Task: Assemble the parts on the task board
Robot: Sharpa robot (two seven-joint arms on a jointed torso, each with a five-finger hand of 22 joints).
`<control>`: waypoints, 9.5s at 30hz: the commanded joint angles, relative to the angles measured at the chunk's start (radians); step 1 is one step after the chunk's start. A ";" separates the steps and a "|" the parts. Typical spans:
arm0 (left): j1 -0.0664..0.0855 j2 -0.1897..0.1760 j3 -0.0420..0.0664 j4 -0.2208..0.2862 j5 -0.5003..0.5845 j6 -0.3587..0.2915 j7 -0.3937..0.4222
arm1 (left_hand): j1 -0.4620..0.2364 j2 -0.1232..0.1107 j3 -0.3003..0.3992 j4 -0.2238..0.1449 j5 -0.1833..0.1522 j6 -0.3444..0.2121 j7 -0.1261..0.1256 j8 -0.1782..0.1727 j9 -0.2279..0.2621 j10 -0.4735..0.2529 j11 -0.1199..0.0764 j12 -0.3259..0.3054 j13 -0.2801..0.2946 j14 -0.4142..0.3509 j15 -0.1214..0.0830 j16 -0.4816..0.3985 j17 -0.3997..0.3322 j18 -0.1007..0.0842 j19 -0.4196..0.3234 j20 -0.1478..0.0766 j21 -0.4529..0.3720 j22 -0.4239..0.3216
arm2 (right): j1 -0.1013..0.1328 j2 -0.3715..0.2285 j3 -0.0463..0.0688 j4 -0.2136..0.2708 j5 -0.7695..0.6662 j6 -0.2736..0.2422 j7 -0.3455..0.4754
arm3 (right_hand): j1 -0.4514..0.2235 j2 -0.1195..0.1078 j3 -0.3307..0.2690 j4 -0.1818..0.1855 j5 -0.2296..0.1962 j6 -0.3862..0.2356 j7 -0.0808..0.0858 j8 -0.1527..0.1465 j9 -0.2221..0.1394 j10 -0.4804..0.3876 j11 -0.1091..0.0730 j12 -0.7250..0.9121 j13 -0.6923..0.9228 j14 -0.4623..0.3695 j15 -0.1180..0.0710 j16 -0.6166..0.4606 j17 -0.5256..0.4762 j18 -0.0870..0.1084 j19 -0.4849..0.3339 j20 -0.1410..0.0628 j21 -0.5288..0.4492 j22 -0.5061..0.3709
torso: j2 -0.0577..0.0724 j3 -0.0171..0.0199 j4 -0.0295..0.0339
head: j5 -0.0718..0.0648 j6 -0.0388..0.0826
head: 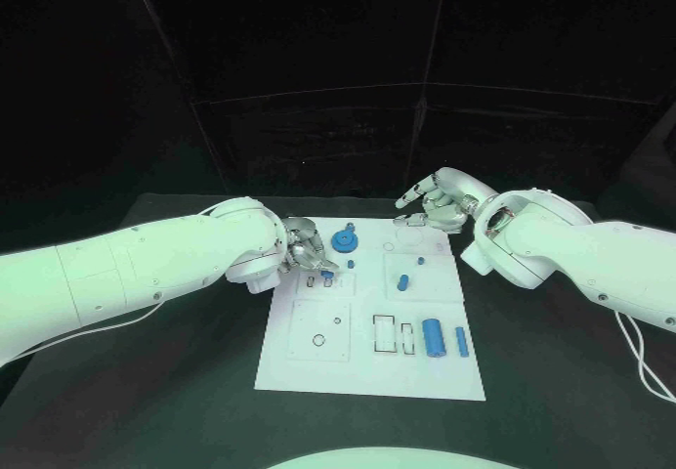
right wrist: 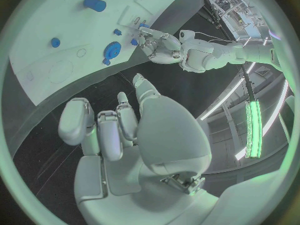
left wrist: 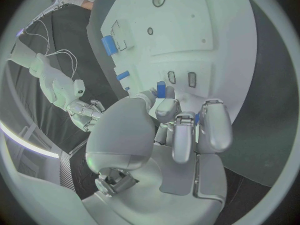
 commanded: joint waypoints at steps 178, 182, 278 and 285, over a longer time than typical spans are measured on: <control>-0.001 0.004 0.076 -0.013 -0.115 0.087 -0.039 | -0.281 -0.001 -0.258 0.059 0.007 0.052 -0.029 0.080 0.064 0.014 -0.020 0.010 -0.032 0.106 -0.013 0.003 0.263 -0.015 0.017 -0.016 0.000 0.033 | 0.002 -0.002 0.001 -0.009 0.008 0.005 0.018 | -0.048 0.012 -0.132 0.120 -0.037 -0.021 -0.006 0.035 -0.002 -0.022 -0.001 -0.013 -0.013 0.063 -0.007 -0.017 0.086 0.015 -0.021 -0.003 -0.045 -0.052 | 0.001 0.0004 0.0019 | -0.006 -0.015; 0.018 -0.017 0.100 -0.001 -0.114 0.100 -0.040 | -0.286 0.010 -0.291 0.060 0.007 0.029 -0.020 0.064 0.057 -0.011 -0.013 -0.020 -0.068 0.106 -0.009 0.003 0.263 -0.011 0.006 -0.013 -0.015 0.015 | 0.002 -0.001 0.001 -0.011 0.008 0.006 0.018 | -0.049 0.013 -0.133 0.122 -0.038 -0.021 -0.006 0.035 -0.002 -0.022 -0.001 -0.013 -0.014 0.063 -0.007 -0.017 0.086 0.015 -0.021 -0.003 -0.045 -0.052 | 0.001 0.0002 0.0004 | -0.005 -0.013; 0.033 0.197 0.056 -0.434 -0.097 0.310 -0.044 | 0.120 0.181 -0.280 -0.117 0.004 0.025 0.000 -0.039 -0.105 -0.085 0.004 -0.112 -0.223 0.106 0.009 0.003 0.263 -0.006 -0.004 0.006 -0.044 0.011 | 0.001 0.020 0.001 -0.029 0.008 0.018 0.020 | -0.029 0.024 -0.146 0.130 -0.015 -0.025 -0.006 0.040 -0.002 -0.021 -0.001 -0.010 -0.012 0.063 -0.007 -0.017 0.089 0.014 -0.018 -0.003 -0.045 -0.051 | 0.006 -0.0019 -0.0023 | 0.007 -0.021; 0.032 0.163 0.056 -0.390 -0.064 0.267 -0.042 | 0.118 0.176 -0.248 -0.126 0.004 0.021 -0.001 -0.027 -0.093 -0.078 0.003 -0.112 -0.225 0.106 0.008 0.003 0.263 -0.007 -0.003 0.005 -0.042 0.015 | 0.001 0.018 0.001 -0.030 0.008 0.020 0.019 | -0.029 0.024 -0.146 0.130 -0.015 -0.025 -0.006 0.040 -0.002 -0.021 -0.001 -0.010 -0.012 0.063 -0.007 -0.017 0.089 0.014 -0.018 -0.003 -0.045 -0.051 | 0.005 -0.0014 -0.0017 | 0.008 -0.020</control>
